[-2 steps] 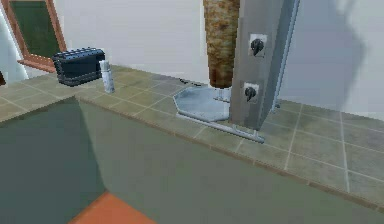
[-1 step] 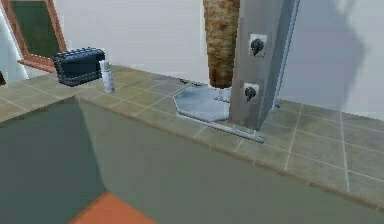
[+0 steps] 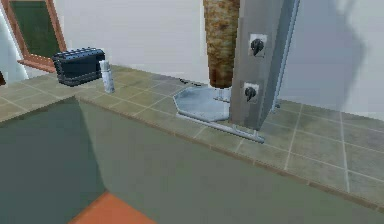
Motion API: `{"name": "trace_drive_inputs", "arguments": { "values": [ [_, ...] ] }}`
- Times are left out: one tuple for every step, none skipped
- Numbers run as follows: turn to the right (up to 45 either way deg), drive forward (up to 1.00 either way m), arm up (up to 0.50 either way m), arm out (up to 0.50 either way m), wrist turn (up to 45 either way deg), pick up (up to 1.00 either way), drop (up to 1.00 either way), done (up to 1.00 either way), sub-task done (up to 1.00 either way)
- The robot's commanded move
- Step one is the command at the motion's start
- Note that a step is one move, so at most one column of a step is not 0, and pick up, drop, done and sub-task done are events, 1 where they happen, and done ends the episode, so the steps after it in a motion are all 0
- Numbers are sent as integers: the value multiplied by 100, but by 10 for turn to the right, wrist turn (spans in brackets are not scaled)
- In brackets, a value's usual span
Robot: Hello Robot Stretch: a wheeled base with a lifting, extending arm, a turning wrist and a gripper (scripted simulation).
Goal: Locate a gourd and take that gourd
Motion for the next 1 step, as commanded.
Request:
{"name": "trace_drive_inputs", "arguments": {
  "values": [
    [0, 0, 0, 0, 0, 0, 0, 100, 0]
  ]
}}
